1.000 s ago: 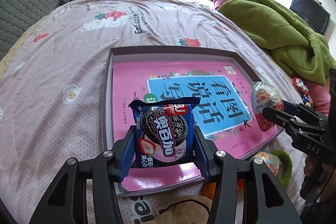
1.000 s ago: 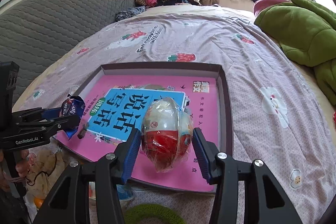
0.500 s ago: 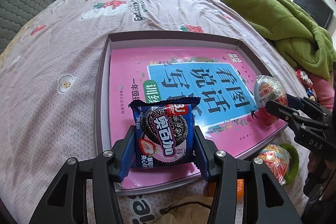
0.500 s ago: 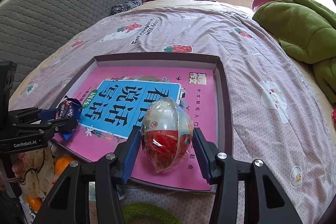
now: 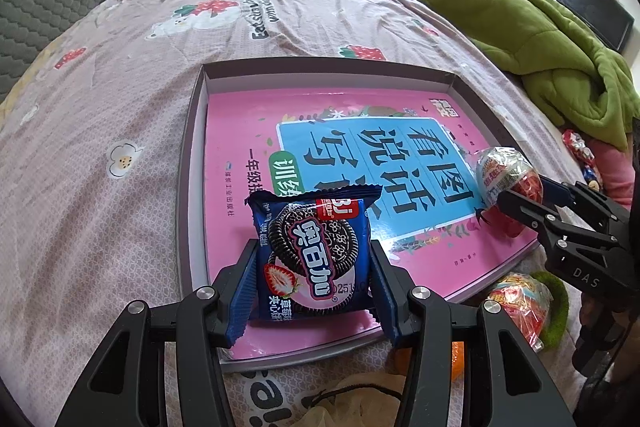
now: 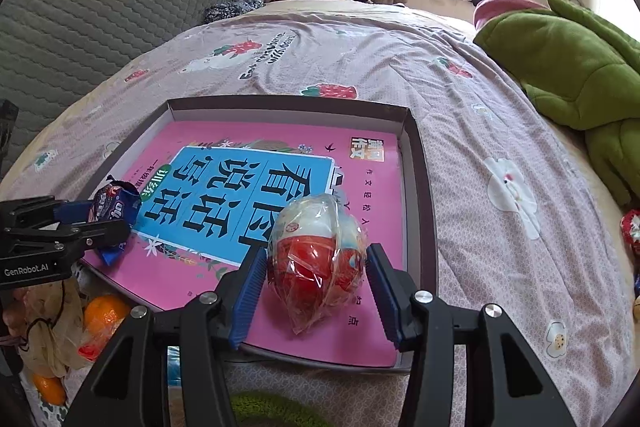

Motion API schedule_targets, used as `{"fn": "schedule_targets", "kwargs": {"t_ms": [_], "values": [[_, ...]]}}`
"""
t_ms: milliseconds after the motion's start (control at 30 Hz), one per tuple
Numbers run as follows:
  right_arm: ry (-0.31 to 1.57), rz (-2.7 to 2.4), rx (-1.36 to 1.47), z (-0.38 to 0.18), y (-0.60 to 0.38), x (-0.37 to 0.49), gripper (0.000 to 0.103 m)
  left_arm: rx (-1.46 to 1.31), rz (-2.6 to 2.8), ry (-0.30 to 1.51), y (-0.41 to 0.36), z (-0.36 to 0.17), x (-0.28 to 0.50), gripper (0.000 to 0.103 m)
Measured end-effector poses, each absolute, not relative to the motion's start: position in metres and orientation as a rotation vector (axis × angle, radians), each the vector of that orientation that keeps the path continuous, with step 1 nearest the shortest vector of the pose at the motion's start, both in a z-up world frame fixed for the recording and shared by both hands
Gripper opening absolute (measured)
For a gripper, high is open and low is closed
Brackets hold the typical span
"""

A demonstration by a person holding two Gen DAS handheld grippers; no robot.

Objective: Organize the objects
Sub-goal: 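Carry the biscuit packet and the wrapped egg over the grey tray with both tools, then open the left tool to drop the packet while the right tool releases the egg in the tray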

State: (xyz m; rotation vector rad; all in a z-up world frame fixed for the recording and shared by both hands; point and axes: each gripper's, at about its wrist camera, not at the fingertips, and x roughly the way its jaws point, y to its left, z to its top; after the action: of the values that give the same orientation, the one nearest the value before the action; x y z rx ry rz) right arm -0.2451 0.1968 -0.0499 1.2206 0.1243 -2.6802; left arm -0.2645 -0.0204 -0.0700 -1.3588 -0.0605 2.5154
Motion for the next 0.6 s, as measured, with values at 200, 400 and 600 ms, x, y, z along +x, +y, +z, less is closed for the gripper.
{"fn": "schedule_targets", "kwargs": {"t_ms": [200, 400, 600], "values": [[0.127, -2.646, 1.254, -0.054, 0.192, -0.246, 0.056, -1.364, 2.514, -0.066, -0.020, -0.068, -0.265, 0.053], [0.107, -2.652, 1.257, -0.052, 0.193, -0.246, 0.058, -1.351, 2.529, -0.069, -0.023, -0.062, -0.264, 0.053], [0.106, -2.685, 1.231, -0.044, 0.196, -0.244, 0.059, -1.323, 2.535, -0.085, -0.023, -0.053, -0.262, 0.060]]}}
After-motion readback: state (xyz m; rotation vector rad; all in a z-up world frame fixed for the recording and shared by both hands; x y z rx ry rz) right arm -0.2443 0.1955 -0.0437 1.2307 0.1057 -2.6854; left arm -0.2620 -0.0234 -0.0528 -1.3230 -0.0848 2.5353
